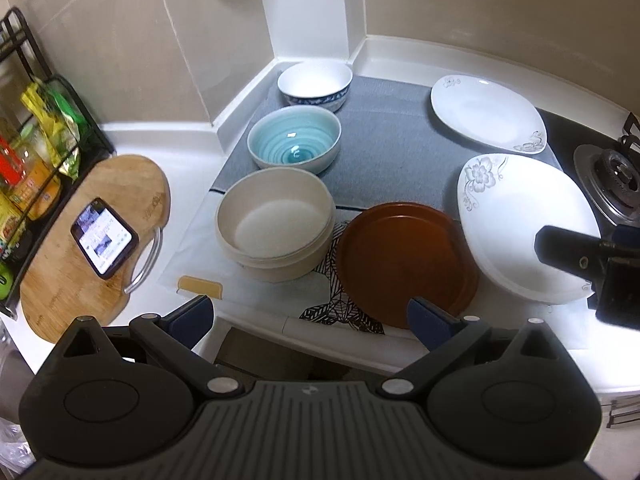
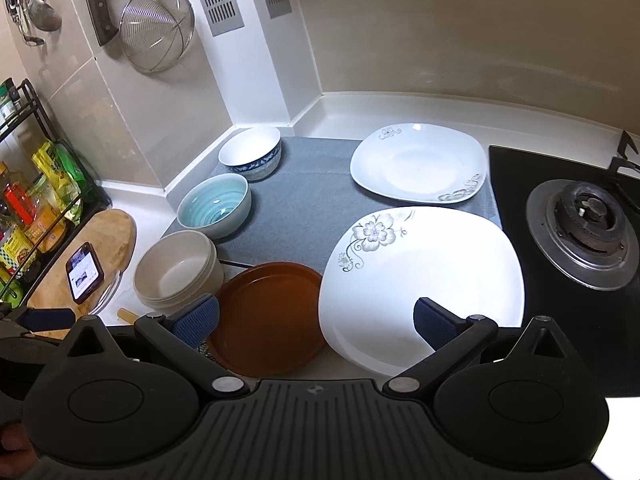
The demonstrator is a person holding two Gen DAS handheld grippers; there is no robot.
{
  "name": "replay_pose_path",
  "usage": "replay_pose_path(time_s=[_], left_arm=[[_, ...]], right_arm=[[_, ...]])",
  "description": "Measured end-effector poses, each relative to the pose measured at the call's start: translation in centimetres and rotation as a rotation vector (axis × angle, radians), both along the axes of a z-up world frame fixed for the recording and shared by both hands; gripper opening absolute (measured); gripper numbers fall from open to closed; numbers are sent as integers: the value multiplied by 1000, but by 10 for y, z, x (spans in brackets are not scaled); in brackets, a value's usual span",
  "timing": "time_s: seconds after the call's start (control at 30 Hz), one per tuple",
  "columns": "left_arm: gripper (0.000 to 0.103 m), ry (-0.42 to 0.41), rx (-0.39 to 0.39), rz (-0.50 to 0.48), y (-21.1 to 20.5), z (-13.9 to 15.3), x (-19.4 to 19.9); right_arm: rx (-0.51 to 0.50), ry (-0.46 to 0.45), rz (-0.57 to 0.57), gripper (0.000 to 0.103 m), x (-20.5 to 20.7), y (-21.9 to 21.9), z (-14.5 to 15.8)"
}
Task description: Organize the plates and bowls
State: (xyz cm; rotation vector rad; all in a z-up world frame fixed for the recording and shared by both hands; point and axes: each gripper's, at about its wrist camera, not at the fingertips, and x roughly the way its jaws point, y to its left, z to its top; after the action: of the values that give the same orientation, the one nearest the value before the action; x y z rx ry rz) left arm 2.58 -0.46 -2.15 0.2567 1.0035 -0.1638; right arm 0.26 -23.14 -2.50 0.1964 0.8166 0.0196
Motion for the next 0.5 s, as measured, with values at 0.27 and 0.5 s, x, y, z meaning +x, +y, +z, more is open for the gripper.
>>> replay_pose_path(time_s=[0.27, 0.5], left_arm=[[103, 100, -92, 37, 28, -15, 26], [103, 192, -168, -3, 47, -35, 48]], right_arm=[[39, 45, 69, 103, 45, -1, -8], [-2, 106, 198, 103, 100, 12, -24]])
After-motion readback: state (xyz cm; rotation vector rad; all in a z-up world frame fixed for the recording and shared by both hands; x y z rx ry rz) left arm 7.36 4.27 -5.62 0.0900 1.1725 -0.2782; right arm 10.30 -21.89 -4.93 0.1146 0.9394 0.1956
